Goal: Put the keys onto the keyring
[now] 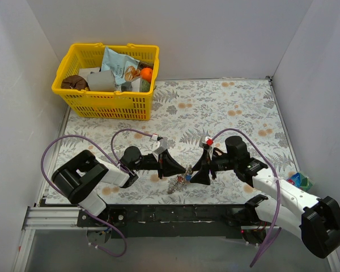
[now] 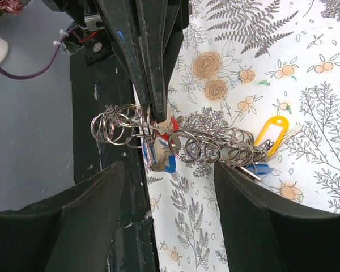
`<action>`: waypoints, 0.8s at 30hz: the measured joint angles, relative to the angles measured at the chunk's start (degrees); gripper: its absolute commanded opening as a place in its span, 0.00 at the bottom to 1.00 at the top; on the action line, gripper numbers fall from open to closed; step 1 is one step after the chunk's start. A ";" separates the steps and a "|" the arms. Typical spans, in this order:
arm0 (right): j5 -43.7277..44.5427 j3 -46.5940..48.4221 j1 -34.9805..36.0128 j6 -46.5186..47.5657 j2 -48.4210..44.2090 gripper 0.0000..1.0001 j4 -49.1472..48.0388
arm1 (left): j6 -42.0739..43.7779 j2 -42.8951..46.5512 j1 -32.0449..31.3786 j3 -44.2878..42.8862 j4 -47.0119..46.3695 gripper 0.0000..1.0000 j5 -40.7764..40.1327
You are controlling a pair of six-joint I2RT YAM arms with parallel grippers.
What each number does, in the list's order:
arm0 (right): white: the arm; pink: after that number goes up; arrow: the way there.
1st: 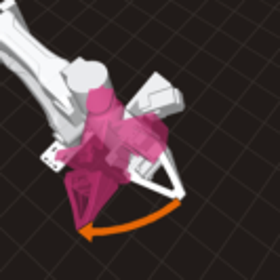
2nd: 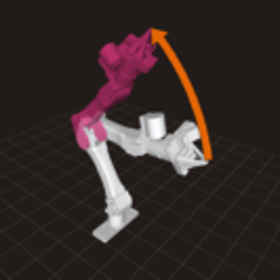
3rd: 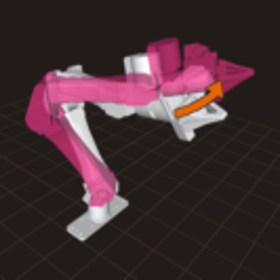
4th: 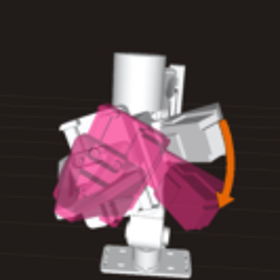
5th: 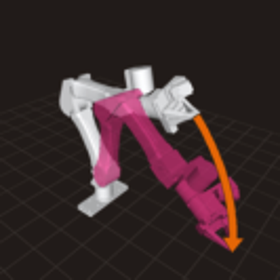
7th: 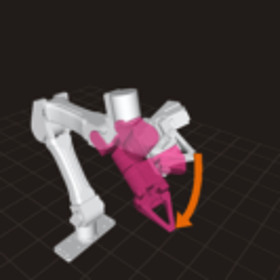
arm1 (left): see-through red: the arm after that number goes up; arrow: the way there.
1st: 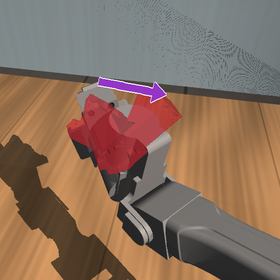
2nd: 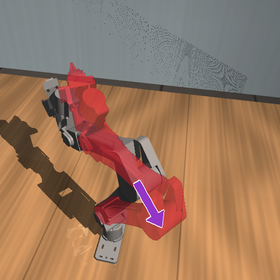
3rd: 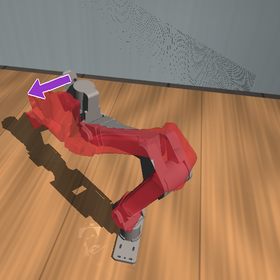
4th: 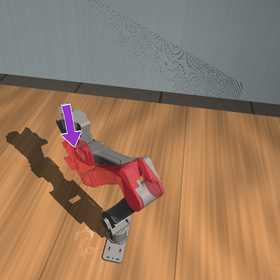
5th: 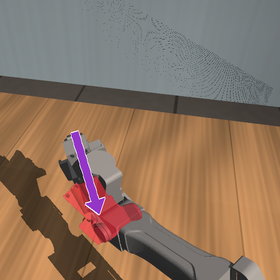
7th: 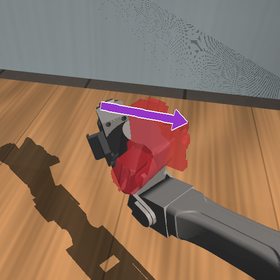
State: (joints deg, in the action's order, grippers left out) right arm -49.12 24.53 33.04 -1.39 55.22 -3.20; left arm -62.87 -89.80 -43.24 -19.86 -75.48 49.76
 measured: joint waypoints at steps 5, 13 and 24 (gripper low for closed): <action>0.46 0.00 0.09 -0.44 -0.09 0.70 -1.33 | 0.00 0.00 0.00 0.00 0.00 0.00 0.00; 0.98 0.02 0.55 -2.10 0.57 0.54 -4.02 | -0.20 0.00 0.00 0.00 0.00 0.00 0.39; 1.84 0.00 0.85 -3.30 2.58 0.25 -6.10 | -0.68 0.00 -0.17 0.00 0.02 0.00 2.38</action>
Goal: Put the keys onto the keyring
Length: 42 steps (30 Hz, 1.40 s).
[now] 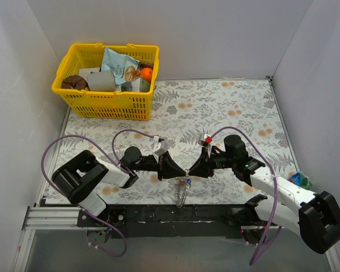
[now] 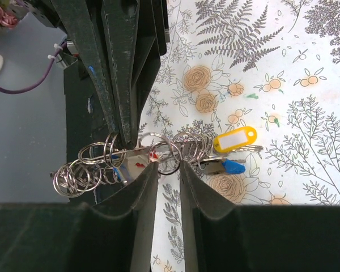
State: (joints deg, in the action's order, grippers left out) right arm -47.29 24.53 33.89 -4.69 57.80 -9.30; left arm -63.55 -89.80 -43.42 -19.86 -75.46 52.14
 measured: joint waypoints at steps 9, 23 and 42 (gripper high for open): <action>0.11 0.00 0.09 0.39 -0.13 0.26 -0.17 | 0.04 0.02 -0.11 0.20 -0.02 0.00 0.50; 5.42 0.85 0.92 1.07 -9.44 0.81 3.37 | 1.36 1.77 -0.02 0.74 0.00 0.00 -1.53; 13.07 1.95 1.07 1.46 -14.43 0.90 5.05 | 3.54 2.47 0.20 0.74 0.02 0.00 -2.99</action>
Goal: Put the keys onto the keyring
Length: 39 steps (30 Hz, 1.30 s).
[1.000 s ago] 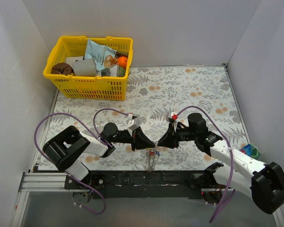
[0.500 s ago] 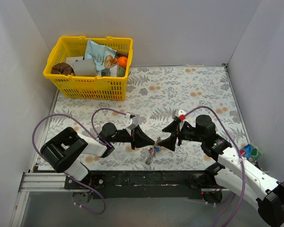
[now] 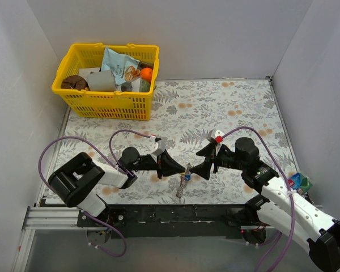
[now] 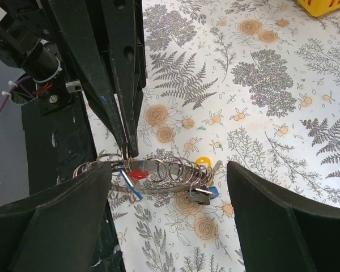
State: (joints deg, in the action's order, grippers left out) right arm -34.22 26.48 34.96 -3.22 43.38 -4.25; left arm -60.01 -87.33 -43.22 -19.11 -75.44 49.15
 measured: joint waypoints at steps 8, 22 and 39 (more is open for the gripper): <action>0.59 0.00 0.00 0.17 -0.04 0.91 0.13 | 2.67 0.59 1.07 1.18 0.00 0.00 -2.38; 0.87 0.00 0.00 0.44 0.63 0.91 0.24 | 14.29 15.89 3.74 3.85 2.75 0.00 -7.04; 2.40 0.00 0.00 0.66 0.17 0.91 1.42 | 14.93 -11.30 3.76 -6.36 0.17 0.02 -6.16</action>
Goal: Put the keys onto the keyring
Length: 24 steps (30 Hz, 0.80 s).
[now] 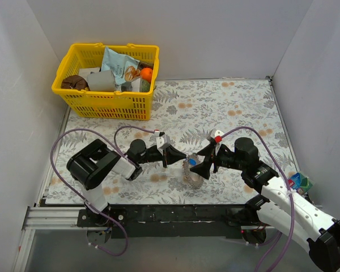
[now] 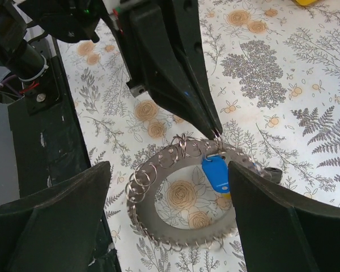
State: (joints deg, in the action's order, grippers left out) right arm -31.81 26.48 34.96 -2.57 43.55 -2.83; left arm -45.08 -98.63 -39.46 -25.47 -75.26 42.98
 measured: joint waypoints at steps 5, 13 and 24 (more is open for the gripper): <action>0.42 0.24 0.00 0.22 -0.02 0.92 0.20 | -1.18 -5.51 -0.04 -2.05 0.07 0.17 -0.07; 0.59 0.79 0.00 0.57 0.00 0.92 0.42 | -0.63 -5.55 -0.04 -2.82 -0.57 0.98 -2.51; 0.76 1.64 0.00 1.03 0.11 0.92 1.07 | -4.26 4.26 -0.17 -14.91 28.65 0.98 -16.65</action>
State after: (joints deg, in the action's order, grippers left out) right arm -31.05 28.12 34.96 -1.54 43.66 -1.76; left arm -49.34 -94.37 -39.64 -40.38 -46.61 26.33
